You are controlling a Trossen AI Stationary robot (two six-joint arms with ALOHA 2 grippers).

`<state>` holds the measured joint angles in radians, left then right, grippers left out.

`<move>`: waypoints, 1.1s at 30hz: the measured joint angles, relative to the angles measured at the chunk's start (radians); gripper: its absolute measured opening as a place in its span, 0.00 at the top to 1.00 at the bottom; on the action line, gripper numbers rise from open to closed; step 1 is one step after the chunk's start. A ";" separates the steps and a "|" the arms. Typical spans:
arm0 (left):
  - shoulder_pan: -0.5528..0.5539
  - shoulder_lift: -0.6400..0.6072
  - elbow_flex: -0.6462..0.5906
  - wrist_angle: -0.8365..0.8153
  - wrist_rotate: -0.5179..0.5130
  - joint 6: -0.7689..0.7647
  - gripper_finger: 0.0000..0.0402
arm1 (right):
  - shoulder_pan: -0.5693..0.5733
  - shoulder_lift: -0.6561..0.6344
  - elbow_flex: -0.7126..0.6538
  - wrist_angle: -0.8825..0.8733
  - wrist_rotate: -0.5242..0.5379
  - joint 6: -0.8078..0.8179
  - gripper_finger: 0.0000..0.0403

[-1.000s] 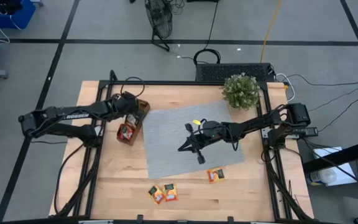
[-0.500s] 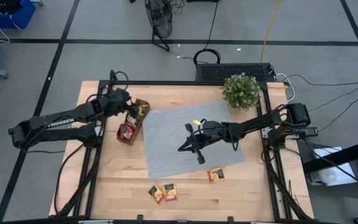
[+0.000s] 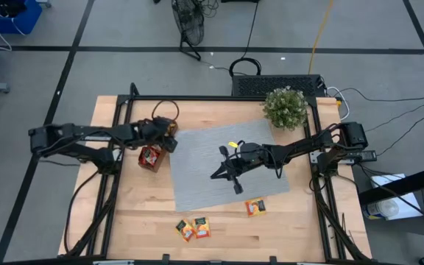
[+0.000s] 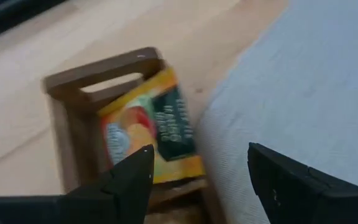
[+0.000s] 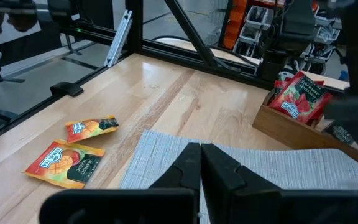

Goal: Pick & Place Tea
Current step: Put the yellow tea bag into the right section of the wooden organizer

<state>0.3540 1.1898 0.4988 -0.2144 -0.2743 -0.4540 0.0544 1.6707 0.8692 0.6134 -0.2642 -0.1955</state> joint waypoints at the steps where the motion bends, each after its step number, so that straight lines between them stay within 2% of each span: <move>1: -0.003 0.012 0.000 0.001 -0.024 0.000 0.37 | 0.000 0.000 0.000 0.002 0.000 0.000 1.00; 6: -0.003 0.030 0.000 0.002 -0.089 0.003 0.40 | 0.000 0.000 0.000 0.004 0.000 0.000 1.00; 15: -0.003 0.030 0.000 0.002 -0.094 0.007 0.49 | 0.000 0.000 0.000 0.004 0.000 0.001 1.00; 33: 0.020 0.030 0.000 -0.027 -0.094 -0.019 0.98 | 0.008 0.000 0.000 0.004 0.000 0.001 1.00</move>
<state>0.3736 1.2194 0.4992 -0.2411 -0.3683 -0.4733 0.0625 1.6707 0.8692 0.6170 -0.2642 -0.1942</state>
